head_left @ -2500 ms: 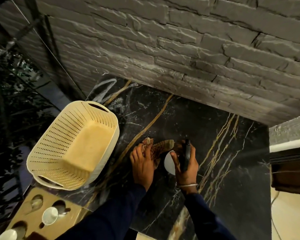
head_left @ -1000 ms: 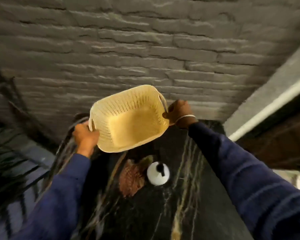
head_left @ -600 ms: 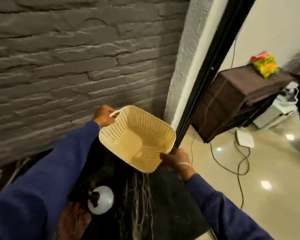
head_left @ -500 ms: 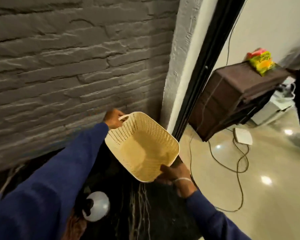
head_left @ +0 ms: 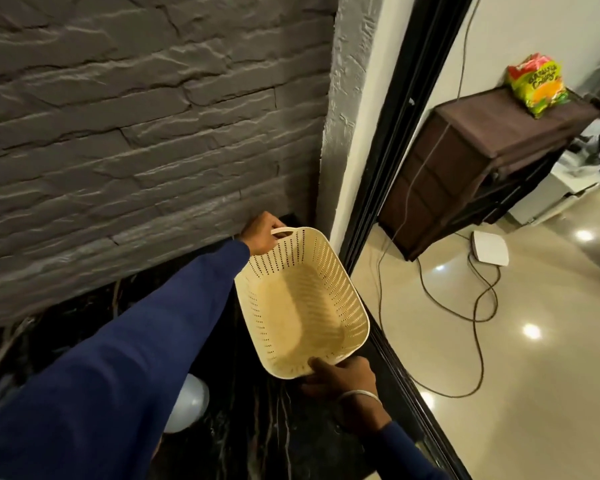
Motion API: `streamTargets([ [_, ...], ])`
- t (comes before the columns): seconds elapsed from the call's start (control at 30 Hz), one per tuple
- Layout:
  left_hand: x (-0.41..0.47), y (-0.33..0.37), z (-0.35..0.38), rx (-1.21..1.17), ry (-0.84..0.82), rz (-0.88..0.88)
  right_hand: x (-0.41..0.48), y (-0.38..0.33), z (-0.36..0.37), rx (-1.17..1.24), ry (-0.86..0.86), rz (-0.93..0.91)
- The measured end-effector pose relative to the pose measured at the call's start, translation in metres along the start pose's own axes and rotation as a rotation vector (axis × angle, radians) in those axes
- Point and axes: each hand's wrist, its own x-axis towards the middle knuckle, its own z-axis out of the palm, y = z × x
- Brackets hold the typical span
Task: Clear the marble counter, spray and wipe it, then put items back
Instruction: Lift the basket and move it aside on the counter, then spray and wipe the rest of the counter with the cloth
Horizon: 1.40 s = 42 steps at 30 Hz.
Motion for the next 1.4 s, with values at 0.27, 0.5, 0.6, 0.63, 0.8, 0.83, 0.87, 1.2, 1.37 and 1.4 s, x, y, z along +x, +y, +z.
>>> streamTargets([
  [0.27,-0.051,-0.06,-0.049,-0.281,0.053,-0.1,-0.052,0.0,0.013,-0.878,-0.22,-0.391],
  [0.5,-0.21,-0.212,-0.06,-0.107,0.209,-0.276,-0.032,0.025,0.133,-0.947,-0.333,-0.988],
  [0.6,-0.276,-0.25,-0.038,-0.01,0.057,-0.362,-0.013,0.041,0.171,-0.98,-0.375,-0.996],
  [0.63,-0.291,-0.253,-0.028,-0.008,-0.019,-0.383,-0.007,0.044,0.178,-0.976,-0.392,-0.987],
  [0.8,-0.349,-0.242,0.044,0.071,-0.266,-0.409,-0.005,0.066,0.212,-0.877,-0.424,-0.898],
  [0.83,-0.351,-0.239,0.059,0.132,-0.268,-0.414,-0.003,0.071,0.213,-0.85,-0.403,-0.897],
  [0.87,-0.355,-0.24,0.072,0.175,-0.246,-0.429,-0.003,0.076,0.217,-0.838,-0.382,-0.913],
  [1.2,-0.391,-0.245,0.134,0.244,0.281,-0.446,0.005,0.099,0.245,-0.729,-0.293,-1.186],
  [1.37,-0.398,-0.249,0.124,0.149,0.488,-0.589,0.001,0.091,0.276,-0.665,-0.375,-1.077],
  [1.4,-0.404,-0.254,0.119,0.172,0.508,-0.645,-0.001,0.088,0.284,-0.716,-0.445,-1.097],
])
